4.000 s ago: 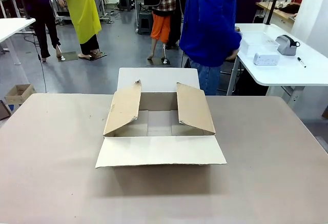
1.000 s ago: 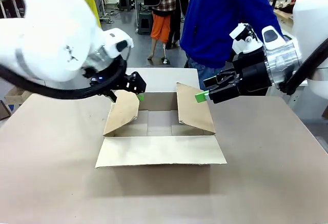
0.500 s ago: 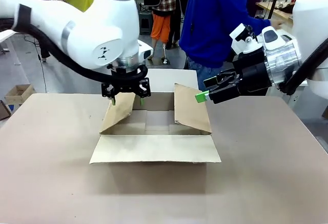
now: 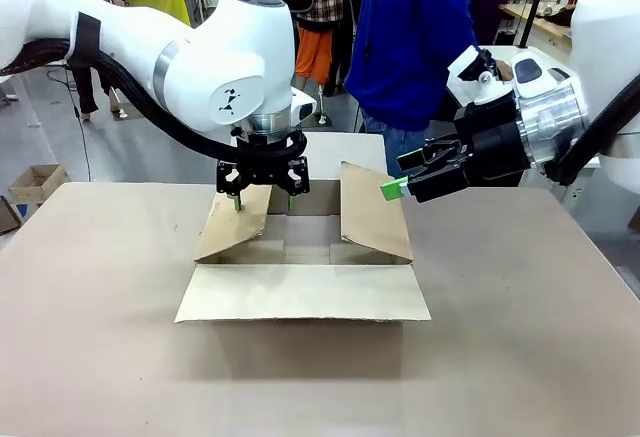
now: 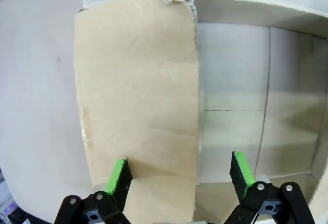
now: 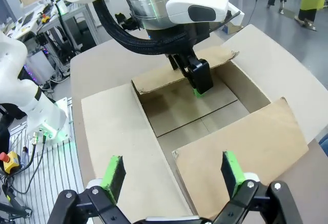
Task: Pack the gift set into the box.
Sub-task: Place both hands on the side flaps of the Package Box and spread them outward.
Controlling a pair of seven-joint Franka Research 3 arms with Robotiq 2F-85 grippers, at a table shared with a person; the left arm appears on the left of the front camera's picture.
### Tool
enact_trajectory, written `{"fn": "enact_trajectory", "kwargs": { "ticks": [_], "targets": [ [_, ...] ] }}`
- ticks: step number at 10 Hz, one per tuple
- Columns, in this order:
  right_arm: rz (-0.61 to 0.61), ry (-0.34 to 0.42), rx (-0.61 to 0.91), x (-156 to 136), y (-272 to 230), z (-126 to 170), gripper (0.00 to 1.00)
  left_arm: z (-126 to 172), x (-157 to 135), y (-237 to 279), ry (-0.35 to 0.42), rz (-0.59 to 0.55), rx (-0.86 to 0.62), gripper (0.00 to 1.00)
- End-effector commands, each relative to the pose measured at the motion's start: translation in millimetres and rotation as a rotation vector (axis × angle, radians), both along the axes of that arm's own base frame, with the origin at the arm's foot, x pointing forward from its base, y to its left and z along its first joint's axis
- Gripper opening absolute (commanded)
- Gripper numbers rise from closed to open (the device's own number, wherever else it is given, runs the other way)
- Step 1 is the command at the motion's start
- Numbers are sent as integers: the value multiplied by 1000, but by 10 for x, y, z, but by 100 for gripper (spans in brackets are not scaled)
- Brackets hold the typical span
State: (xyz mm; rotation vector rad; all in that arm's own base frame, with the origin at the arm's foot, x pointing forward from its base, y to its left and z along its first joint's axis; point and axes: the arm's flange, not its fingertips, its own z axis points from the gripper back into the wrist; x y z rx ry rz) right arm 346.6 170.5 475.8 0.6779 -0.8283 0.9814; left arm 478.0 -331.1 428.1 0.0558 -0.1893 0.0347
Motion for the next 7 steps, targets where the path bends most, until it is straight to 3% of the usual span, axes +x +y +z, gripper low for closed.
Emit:
{"fn": "enact_trajectory", "kwargs": {
  "ticks": [1,4,7],
  "targets": [
    [-20,12,-4,-5,26,9,100,29,28,16,-20,35,49,100],
    [-20,12,-4,-5,26,9,100,61,14,246,-24,83,120,100],
    [-20,12,-4,-5,26,9,100,206,-87,479,-48,65,82,100]
  ]
}}
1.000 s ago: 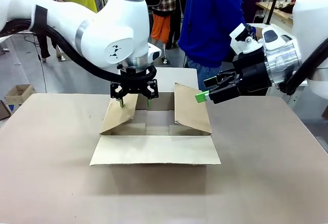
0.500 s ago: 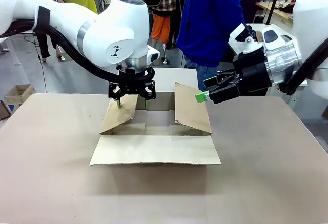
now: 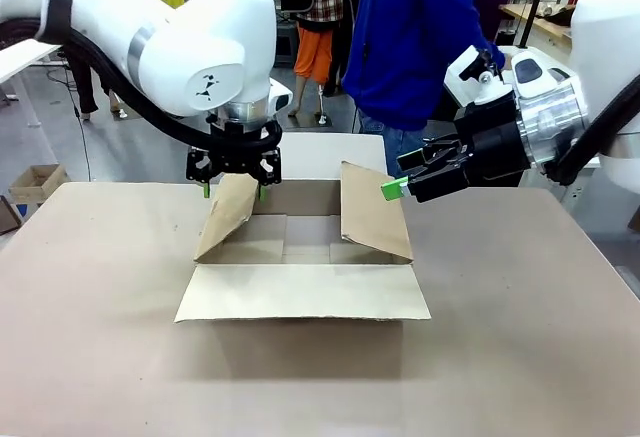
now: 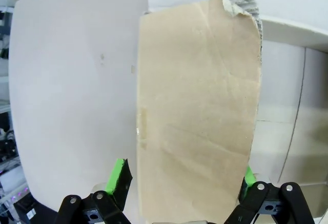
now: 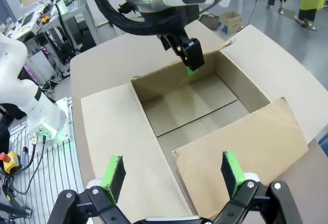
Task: Pack the gift set into the box.
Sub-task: Place both hands on the side flaps of the Package Box and spread them outward.
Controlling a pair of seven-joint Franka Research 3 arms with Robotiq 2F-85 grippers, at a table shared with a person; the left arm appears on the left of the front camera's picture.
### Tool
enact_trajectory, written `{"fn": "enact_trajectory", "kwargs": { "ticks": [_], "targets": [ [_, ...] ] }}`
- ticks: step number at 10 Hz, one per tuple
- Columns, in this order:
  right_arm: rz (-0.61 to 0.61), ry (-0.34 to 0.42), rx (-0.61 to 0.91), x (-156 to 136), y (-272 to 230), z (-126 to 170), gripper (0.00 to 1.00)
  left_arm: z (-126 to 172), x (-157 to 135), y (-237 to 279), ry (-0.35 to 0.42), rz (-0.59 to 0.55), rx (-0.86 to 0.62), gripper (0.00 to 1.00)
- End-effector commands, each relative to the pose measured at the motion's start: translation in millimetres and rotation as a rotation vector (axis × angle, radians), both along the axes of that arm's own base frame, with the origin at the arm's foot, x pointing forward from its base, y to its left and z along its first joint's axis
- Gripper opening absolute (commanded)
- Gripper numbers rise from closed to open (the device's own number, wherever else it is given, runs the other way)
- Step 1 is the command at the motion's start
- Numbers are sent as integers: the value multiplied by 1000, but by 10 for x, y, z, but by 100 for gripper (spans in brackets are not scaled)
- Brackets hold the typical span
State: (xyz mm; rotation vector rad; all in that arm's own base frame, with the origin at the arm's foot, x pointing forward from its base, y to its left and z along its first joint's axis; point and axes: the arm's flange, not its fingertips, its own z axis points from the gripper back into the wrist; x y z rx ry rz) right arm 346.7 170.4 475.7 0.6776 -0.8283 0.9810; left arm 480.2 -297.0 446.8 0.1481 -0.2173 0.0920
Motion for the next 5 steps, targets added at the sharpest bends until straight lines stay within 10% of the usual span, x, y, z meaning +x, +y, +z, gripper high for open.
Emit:
{"fn": "enact_trajectory", "kwargs": {
  "ticks": [1,5],
  "targets": [
    [-20,12,-3,-6,27,9,100,90,-112,231,-33,12,-29,100],
    [-20,12,-3,-6,27,9,100,191,-111,871,15,-2,-196,100]
  ]
}}
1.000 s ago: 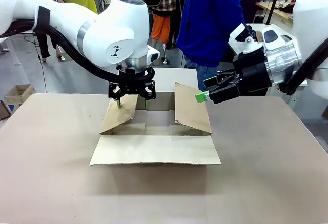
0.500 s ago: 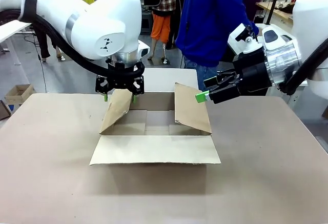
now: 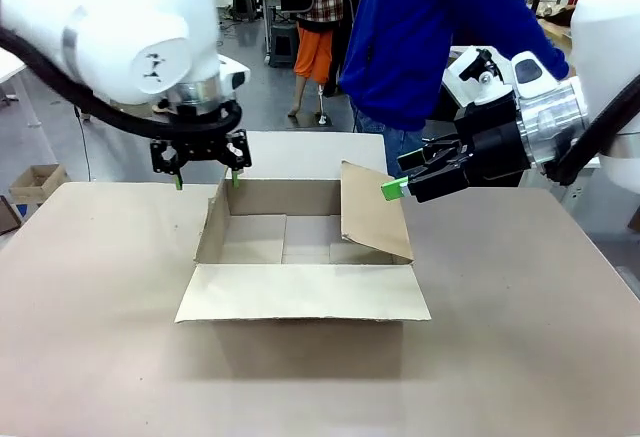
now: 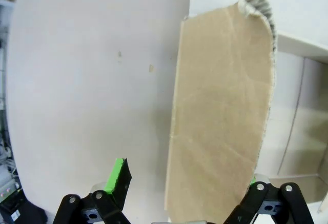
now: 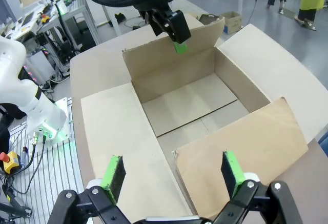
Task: Pack the gift set into the box.
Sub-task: Place both hands on the side flaps of the Package Box and spread them outward.
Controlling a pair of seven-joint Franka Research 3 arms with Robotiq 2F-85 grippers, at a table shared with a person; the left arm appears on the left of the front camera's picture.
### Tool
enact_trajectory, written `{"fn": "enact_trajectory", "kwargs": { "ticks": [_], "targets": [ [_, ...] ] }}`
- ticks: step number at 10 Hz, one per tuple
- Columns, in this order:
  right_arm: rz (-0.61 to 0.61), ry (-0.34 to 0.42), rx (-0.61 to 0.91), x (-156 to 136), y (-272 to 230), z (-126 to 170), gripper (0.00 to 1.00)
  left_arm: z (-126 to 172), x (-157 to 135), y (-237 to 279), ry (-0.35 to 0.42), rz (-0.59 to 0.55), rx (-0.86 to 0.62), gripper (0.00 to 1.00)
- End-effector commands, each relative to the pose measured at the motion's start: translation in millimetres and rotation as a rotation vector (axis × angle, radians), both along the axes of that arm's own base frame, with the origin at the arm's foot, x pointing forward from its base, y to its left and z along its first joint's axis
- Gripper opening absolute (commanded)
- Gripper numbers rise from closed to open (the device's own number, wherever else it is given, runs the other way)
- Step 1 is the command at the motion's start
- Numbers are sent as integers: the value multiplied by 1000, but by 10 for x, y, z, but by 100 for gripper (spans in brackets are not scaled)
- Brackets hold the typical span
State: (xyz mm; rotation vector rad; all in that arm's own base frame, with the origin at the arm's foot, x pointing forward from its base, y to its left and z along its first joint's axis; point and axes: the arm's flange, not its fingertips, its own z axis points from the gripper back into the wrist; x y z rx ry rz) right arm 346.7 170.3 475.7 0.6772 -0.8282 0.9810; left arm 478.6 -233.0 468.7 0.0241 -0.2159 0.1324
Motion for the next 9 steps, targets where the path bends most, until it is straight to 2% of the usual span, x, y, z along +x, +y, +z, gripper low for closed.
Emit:
{"fn": "enact_trajectory", "kwargs": {
  "ticks": [1,4,9],
  "targets": [
    [-20,12,-3,-6,28,9,100,6,-126,413,13,-29,-118,100],
    [-20,12,-3,-6,28,9,100,-9,-196,894,25,-42,-228,100],
    [-20,12,-3,-6,28,9,100,-413,-141,1636,92,-200,-479,100]
  ]
}}
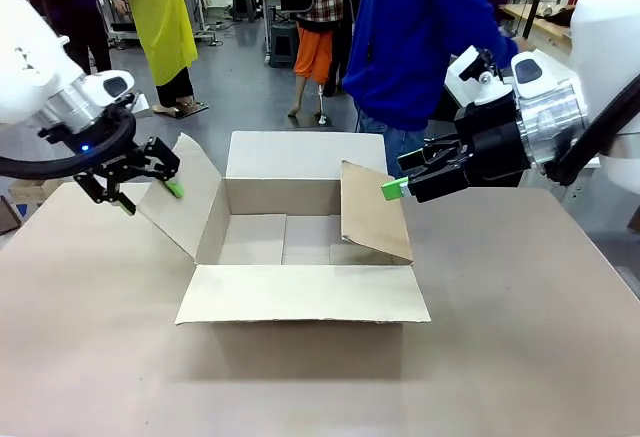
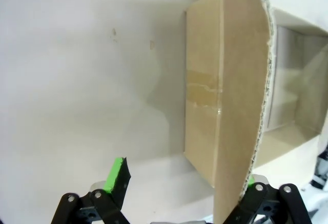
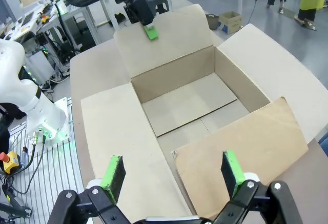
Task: Pack the gift set into the box.
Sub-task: Place both hands on the side flaps of the Package Box and spread them outward.
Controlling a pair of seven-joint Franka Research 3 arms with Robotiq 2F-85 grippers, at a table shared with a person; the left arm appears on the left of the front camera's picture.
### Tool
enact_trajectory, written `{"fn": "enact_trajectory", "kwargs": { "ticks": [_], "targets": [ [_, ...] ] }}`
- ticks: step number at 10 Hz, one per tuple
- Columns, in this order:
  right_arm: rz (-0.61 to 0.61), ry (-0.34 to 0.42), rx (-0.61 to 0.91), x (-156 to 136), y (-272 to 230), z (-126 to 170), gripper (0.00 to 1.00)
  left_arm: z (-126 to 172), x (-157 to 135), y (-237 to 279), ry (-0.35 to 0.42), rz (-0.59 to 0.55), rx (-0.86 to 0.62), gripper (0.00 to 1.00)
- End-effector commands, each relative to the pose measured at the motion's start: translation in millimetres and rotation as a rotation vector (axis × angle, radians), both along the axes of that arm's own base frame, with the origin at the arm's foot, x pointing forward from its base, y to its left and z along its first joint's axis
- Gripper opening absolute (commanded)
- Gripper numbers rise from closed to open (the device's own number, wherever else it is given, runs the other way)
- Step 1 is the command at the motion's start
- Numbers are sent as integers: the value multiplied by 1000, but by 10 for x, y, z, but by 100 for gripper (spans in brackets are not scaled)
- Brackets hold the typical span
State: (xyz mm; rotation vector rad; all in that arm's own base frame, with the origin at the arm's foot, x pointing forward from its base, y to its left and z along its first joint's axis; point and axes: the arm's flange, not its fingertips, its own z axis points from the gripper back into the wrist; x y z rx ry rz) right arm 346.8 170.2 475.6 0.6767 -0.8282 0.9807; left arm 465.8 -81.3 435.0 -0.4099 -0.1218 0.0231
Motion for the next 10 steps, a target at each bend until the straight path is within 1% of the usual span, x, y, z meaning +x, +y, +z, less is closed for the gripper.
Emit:
{"fn": "enact_trajectory", "kwargs": {
  "ticks": [1,2,3,4,5,7,8,9,10],
  "targets": [
    [-19,12,-3,-7,28,10,100,-186,19,213,30,-91,-102,100],
    [-19,12,-3,-7,28,10,100,-308,96,293,59,-101,-121,100],
    [-19,12,-3,-7,28,10,100,-429,184,343,70,-132,-139,100],
    [-19,12,-3,-7,28,10,100,-489,267,346,99,-159,-210,100],
    [-19,12,-3,-7,28,10,100,-358,46,292,47,-94,-107,100],
    [0,0,0,1,0,-2,100,-358,46,292,47,-94,-107,100],
    [21,89,-99,109,249,117,100,-358,46,292,47,-94,-107,100],
    [-39,226,-242,231,508,252,100,-358,46,292,47,-94,-107,100],
    [-57,337,-356,324,800,450,100,-358,46,292,47,-94,-107,100]
  ]
}}
